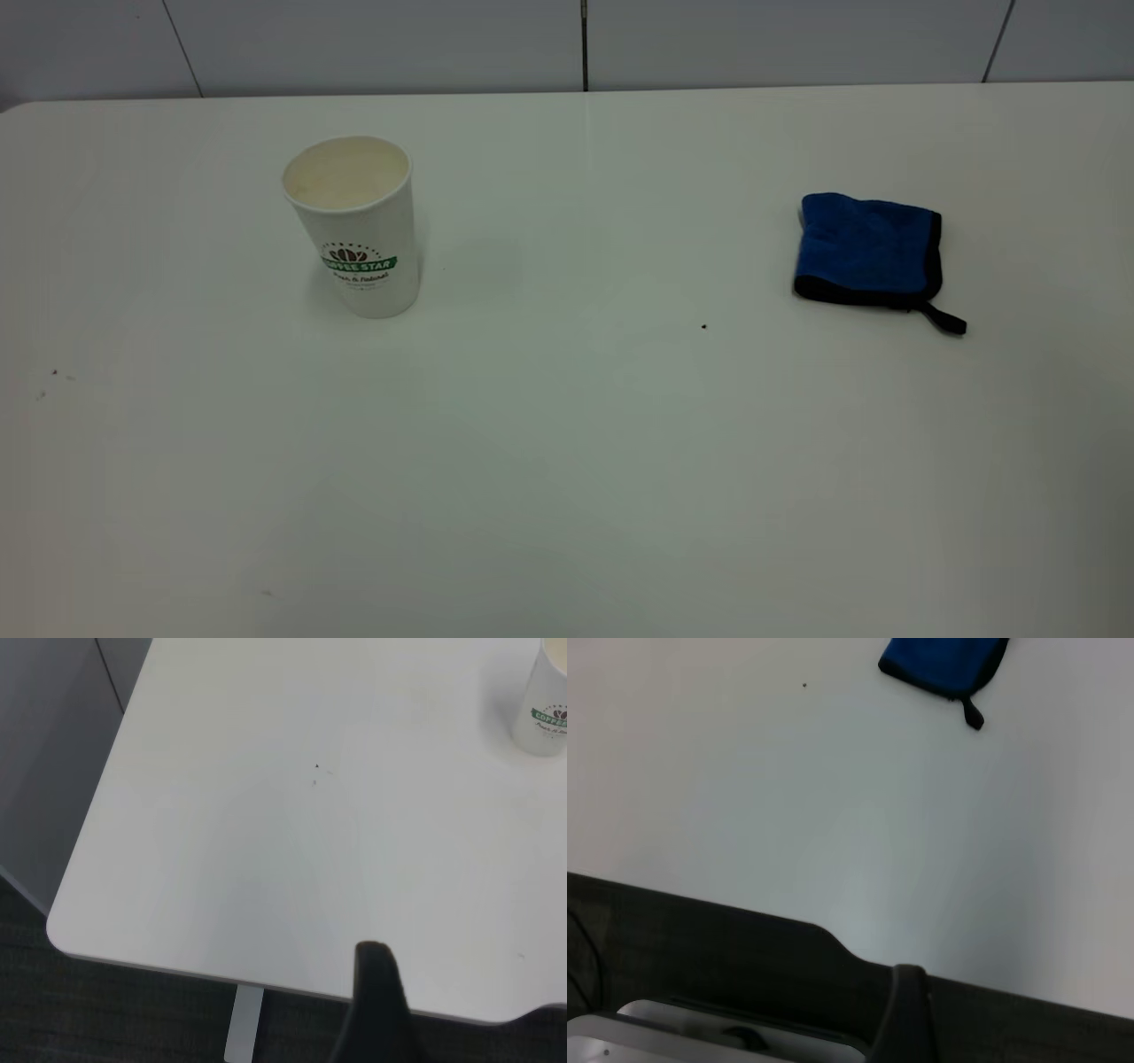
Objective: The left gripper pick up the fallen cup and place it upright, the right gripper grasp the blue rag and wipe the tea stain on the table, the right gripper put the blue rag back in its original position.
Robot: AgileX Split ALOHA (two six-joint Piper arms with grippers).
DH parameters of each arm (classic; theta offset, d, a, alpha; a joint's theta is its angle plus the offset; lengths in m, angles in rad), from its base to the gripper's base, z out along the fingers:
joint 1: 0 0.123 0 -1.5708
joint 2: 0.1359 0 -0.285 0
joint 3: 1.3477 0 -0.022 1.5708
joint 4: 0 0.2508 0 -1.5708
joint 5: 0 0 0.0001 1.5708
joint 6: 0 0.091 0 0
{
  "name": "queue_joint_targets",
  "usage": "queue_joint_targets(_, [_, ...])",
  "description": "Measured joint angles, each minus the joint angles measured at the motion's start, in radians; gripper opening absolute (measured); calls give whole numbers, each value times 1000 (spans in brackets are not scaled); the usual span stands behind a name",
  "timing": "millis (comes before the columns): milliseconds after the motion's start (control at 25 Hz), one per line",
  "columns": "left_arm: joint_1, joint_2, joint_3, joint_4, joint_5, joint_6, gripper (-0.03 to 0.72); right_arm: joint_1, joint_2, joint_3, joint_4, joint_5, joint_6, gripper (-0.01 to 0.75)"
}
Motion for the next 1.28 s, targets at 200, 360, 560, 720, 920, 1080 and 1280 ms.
queue_joint_targets(200, [0, 0, 0, 0, 0, 0, 577, 0, -290, 245, -15, -43, 27, 681])
queue_joint_targets(360, [0, 0, 0, 0, 0, 0, 577, 0, -485, 382, -46, -70, 37, 620])
queue_joint_targets(560, [0, 0, 0, 0, 0, 0, 577, 0, -613, 476, -51, -82, 41, 571])
queue_joint_targets(720, [0, 0, 0, 0, 0, 0, 577, 0, -640, 490, -46, -103, 41, 566])
queue_joint_targets(920, [0, 0, 0, 0, 0, 0, 577, 0, -641, 491, -47, -108, 42, 566])
queue_joint_targets(1080, [0, 0, 0, 0, 0, -1, 577, 0, -641, 491, -47, -109, 42, 566])
queue_joint_targets(1280, [0, 0, 0, 0, 0, -2, 577, 0, -641, 491, -47, -109, 42, 566])
